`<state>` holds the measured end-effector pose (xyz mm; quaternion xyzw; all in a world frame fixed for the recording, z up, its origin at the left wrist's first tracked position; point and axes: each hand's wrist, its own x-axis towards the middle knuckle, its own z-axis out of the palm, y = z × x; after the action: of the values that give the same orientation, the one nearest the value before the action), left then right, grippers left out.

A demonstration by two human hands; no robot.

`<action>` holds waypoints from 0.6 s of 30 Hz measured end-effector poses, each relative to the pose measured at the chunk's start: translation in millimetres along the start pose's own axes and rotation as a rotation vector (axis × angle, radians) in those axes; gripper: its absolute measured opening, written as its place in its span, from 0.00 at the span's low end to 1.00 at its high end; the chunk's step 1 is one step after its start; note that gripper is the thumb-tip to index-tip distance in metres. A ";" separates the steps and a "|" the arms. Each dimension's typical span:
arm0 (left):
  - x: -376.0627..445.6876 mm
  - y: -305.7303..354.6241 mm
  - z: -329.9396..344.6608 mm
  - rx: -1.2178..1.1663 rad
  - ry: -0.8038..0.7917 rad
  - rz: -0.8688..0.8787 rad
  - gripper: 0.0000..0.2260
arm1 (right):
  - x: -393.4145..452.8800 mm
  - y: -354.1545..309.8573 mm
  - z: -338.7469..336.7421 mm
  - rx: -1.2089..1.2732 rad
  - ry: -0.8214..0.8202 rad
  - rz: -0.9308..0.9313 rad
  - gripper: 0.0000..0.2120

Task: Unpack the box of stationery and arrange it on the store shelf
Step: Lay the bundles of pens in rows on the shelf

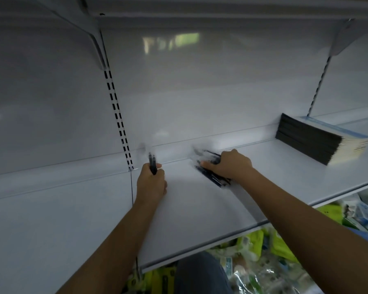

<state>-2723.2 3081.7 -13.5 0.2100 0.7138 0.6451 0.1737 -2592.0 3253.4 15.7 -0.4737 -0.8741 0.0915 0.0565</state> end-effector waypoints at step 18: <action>-47.0 -20.9 -104.3 0.915 -0.198 0.321 0.33 | -41.0 -135.6 10.1 0.257 -0.178 -0.171 0.27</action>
<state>-2738.9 2967.0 -24.2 0.4321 0.8627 0.2612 0.0290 -2682.5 3145.4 34.3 -0.3765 -0.8939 0.2388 0.0463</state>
